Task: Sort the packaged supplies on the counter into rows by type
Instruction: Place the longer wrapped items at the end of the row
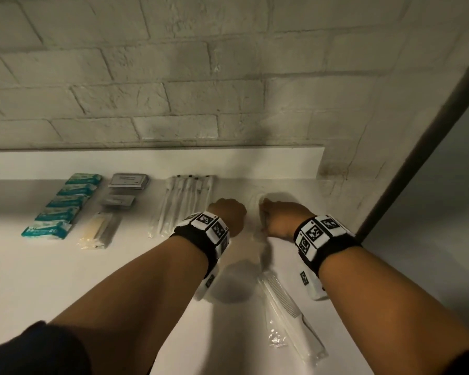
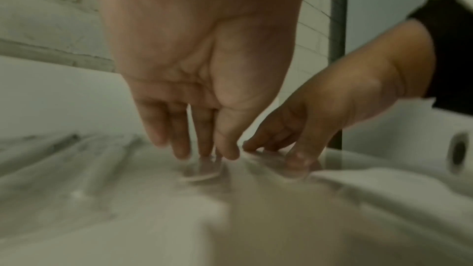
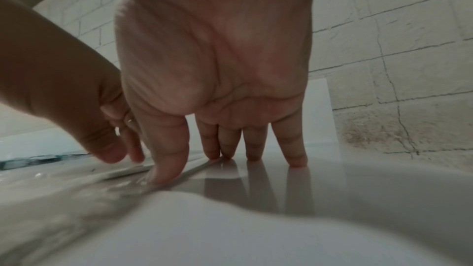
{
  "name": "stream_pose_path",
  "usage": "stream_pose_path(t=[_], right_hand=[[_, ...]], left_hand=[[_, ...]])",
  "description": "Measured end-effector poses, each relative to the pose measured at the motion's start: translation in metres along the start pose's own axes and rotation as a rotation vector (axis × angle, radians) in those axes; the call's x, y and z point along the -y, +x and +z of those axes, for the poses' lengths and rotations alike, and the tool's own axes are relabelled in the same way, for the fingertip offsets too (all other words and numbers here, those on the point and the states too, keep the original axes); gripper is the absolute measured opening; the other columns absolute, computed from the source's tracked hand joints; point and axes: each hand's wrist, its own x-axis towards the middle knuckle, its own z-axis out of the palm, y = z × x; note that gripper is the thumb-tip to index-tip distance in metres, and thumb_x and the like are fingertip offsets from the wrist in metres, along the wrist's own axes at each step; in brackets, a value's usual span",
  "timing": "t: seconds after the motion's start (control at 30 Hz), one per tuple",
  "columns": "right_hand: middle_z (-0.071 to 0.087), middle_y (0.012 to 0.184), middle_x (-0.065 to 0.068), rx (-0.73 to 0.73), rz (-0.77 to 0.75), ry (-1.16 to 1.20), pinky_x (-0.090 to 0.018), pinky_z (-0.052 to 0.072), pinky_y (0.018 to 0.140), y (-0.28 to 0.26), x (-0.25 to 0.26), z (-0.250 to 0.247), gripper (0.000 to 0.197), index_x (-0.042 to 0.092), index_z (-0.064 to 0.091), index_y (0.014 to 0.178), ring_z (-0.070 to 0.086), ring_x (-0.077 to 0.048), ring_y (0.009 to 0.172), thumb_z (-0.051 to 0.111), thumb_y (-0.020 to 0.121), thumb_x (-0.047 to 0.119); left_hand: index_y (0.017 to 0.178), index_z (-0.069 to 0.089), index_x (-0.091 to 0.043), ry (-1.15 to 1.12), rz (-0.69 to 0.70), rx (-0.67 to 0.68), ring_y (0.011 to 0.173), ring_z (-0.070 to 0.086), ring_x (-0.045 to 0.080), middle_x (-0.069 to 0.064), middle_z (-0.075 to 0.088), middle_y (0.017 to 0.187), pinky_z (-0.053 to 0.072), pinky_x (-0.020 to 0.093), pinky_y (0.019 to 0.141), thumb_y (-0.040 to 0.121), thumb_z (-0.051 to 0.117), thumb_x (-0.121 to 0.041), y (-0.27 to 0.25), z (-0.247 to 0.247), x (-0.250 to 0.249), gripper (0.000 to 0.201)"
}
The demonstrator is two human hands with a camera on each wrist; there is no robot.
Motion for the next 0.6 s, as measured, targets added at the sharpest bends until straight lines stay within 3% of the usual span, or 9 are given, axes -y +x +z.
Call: stream_pose_path(t=[0.07, 0.2, 0.37, 0.47, 0.6], right_hand=[[0.061, 0.123, -0.013, -0.025, -0.015, 0.004, -0.032, 0.046, 0.083, 0.0, 0.001, 0.001, 0.07, 0.006, 0.038, 0.139, 0.061, -0.032, 0.108, 0.063, 0.084, 0.04], [0.049, 0.139, -0.006, -0.033, -0.053, -0.009, -0.039, 0.048, 0.091, 0.003, 0.004, 0.002, 0.071, 0.014, 0.036, 0.141, 0.057, -0.03, 0.114, 0.057, 0.083, 0.049], [0.04, 0.148, -0.003, 0.015, -0.046, -0.007, -0.038, 0.044, 0.095, 0.007, 0.005, -0.001, 0.073, 0.018, 0.032, 0.146, 0.051, -0.03, 0.124, 0.059, 0.082, 0.042], [0.031, 0.154, -0.002, 0.04, -0.041, -0.006, -0.041, 0.04, 0.101, 0.005, 0.005, 0.0, 0.069, 0.018, 0.027, 0.149, 0.042, -0.034, 0.132, 0.052, 0.087, 0.035], [0.036, 0.152, -0.005, 0.06, -0.021, -0.001, -0.04, 0.042, 0.099, 0.003, 0.006, -0.003, 0.068, 0.017, 0.028, 0.148, 0.046, -0.033, 0.128, 0.05, 0.085, 0.028]], left_hand=[[0.132, 0.057, -0.009, 0.048, 0.046, 0.046, 0.13, 0.046, 0.028, 0.012, 0.05, 0.139, 0.037, 0.033, 0.108, 0.095, 0.048, -0.014, -0.006, -0.002, 0.001, 0.038], [0.123, 0.063, -0.006, 0.108, 0.09, 0.028, 0.119, 0.055, 0.027, 0.012, 0.06, 0.129, 0.042, 0.028, 0.095, 0.094, 0.046, -0.014, -0.009, -0.003, 0.003, 0.034], [0.134, 0.053, -0.012, 0.069, 0.067, 0.004, 0.127, 0.049, 0.026, 0.01, 0.05, 0.138, 0.039, 0.032, 0.106, 0.091, 0.063, -0.029, -0.01, -0.002, 0.008, 0.048], [0.138, 0.049, -0.016, 0.05, 0.07, -0.012, 0.131, 0.045, 0.025, 0.008, 0.047, 0.142, 0.035, 0.031, 0.107, 0.09, 0.064, -0.032, -0.009, -0.001, 0.01, 0.054], [0.137, 0.051, -0.015, 0.053, 0.082, -0.002, 0.131, 0.045, 0.024, 0.007, 0.047, 0.143, 0.034, 0.03, 0.107, 0.091, 0.062, -0.028, -0.007, -0.004, 0.012, 0.049]])
